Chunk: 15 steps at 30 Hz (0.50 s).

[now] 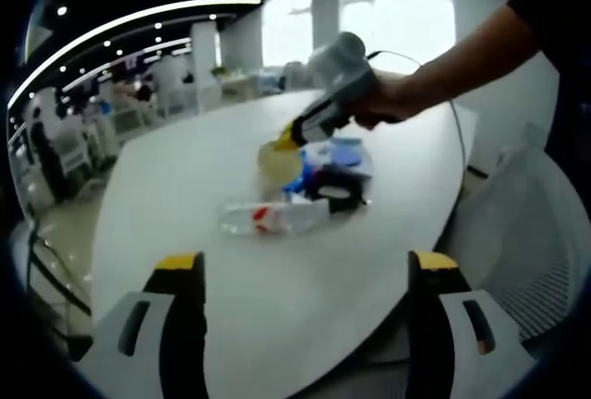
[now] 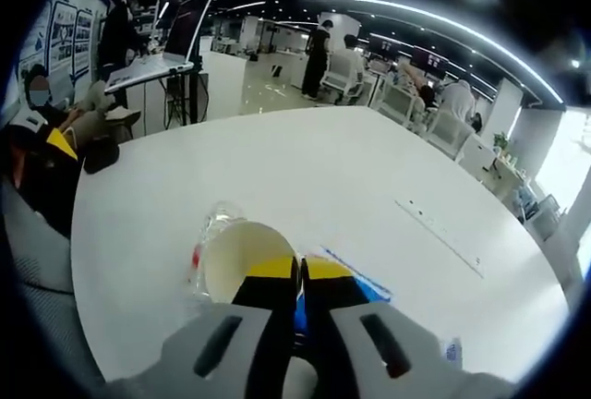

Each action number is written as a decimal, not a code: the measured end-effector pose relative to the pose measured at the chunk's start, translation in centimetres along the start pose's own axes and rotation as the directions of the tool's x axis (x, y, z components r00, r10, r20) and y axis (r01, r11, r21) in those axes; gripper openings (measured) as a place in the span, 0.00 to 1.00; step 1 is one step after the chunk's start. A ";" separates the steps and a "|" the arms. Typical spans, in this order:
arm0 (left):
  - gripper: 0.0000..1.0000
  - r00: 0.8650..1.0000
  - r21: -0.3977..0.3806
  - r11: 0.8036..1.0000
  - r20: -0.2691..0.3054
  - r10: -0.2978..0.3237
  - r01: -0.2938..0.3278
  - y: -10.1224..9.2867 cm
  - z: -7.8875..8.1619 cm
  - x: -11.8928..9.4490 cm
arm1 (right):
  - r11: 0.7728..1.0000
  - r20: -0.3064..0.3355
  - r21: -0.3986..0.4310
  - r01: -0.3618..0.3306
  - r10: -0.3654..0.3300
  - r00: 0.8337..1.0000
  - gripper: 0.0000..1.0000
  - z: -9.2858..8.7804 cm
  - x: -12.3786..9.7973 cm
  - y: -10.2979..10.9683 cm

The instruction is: Arrange the tabletop items into an orderly group along one side of the table until the central work area is clear of visible clutter.

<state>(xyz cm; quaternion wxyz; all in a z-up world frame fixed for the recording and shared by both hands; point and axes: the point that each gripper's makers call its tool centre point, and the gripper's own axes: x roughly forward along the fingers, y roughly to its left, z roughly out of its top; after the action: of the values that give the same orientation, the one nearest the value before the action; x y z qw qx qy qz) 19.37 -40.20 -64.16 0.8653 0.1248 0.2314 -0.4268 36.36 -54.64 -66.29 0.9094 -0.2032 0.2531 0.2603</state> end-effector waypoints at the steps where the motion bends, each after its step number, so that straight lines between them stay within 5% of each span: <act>1: 0.87 1.000 0.002 1.000 -0.001 0.000 0.000 0.0 0.0 0.0 | 1.000 0.002 0.005 0.002 -0.002 1.000 0.01 0.0 -0.1 -0.1; 15: 0.88 1.000 0.019 1.000 0.018 -0.024 0.023 -0.6 0.4 0.1 | 0.999 0.029 0.030 0.036 -0.037 0.999 0.01 0.1 -2.0 -1.6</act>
<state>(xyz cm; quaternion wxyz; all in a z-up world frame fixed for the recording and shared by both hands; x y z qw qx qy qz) 19.06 -40.76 -63.85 0.8610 0.1263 0.2211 -0.4402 35.82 -56.57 -64.66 0.9205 -0.1903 0.2398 0.2429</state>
